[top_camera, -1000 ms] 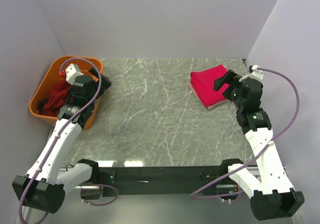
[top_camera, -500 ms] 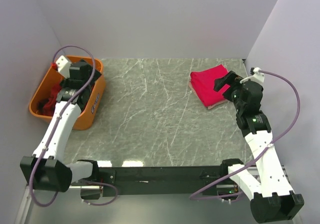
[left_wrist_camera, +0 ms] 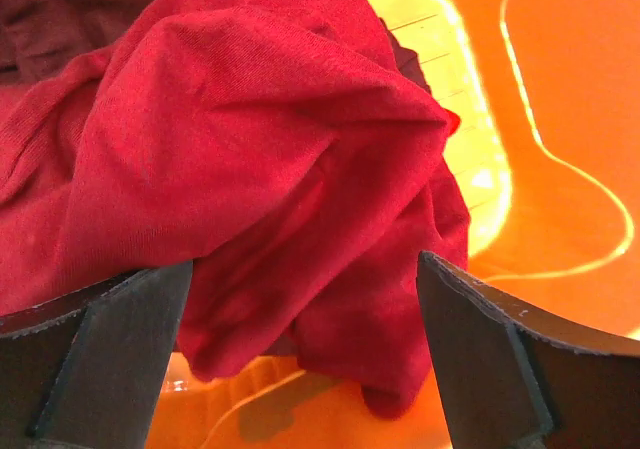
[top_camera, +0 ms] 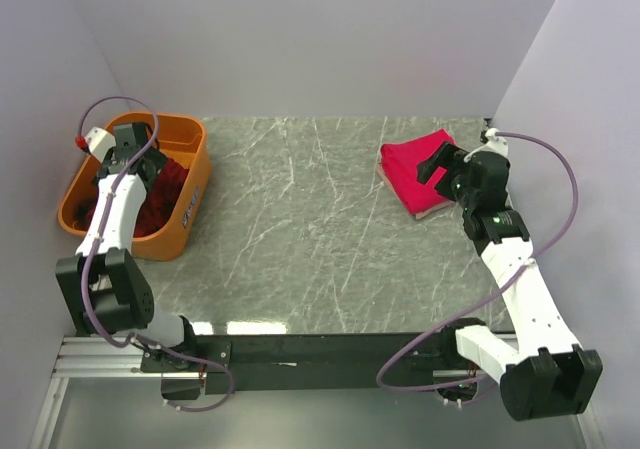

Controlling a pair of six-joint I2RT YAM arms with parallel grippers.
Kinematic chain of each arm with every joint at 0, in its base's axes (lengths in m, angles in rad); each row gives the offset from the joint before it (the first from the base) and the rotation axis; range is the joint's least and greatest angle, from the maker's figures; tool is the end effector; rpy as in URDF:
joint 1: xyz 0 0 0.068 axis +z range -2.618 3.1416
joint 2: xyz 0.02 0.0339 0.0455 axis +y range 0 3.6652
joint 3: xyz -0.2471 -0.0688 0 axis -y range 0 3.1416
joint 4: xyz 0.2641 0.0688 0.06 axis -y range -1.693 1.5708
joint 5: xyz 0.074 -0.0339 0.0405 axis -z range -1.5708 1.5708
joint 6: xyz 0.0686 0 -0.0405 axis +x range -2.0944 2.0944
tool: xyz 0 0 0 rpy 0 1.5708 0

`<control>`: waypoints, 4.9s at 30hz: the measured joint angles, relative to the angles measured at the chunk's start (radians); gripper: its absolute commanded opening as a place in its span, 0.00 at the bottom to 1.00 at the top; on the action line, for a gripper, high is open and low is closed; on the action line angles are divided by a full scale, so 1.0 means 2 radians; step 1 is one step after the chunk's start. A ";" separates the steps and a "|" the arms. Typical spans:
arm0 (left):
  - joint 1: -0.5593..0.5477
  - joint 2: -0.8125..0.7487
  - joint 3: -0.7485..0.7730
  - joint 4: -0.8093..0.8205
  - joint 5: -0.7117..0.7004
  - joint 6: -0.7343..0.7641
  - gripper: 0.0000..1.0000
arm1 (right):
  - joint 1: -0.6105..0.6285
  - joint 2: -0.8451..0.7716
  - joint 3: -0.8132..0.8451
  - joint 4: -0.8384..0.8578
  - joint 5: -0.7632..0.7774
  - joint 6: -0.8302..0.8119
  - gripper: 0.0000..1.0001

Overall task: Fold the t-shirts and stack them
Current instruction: Grab the tshirt from the pile, then move the tshirt to the center of the board, then flatten the tshirt out

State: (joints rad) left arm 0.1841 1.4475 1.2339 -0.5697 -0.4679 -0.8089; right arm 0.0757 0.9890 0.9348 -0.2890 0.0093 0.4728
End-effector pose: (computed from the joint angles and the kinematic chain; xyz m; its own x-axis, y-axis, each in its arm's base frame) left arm 0.3446 0.0956 0.2660 -0.1333 -0.6817 -0.7194 -0.8316 0.4718 -0.2930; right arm 0.2847 0.0210 0.3176 -0.3292 0.4317 -0.8398 0.0932 0.8999 0.4260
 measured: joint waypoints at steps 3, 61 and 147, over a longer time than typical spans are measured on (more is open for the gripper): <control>0.004 0.029 0.019 -0.002 0.002 0.007 0.97 | 0.000 0.014 0.000 -0.006 -0.006 -0.002 0.99; -0.277 0.035 0.484 0.111 0.394 0.150 0.01 | 0.000 -0.070 -0.030 0.055 -0.040 -0.013 0.96; -0.315 -0.065 -0.174 0.057 0.033 0.009 0.01 | 0.212 0.695 0.549 -0.160 -0.006 -0.043 0.76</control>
State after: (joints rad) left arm -0.4465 1.3182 0.8856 -0.4553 -0.4026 -0.7914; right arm 0.5003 2.3795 2.0331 -0.6086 -0.0029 0.3878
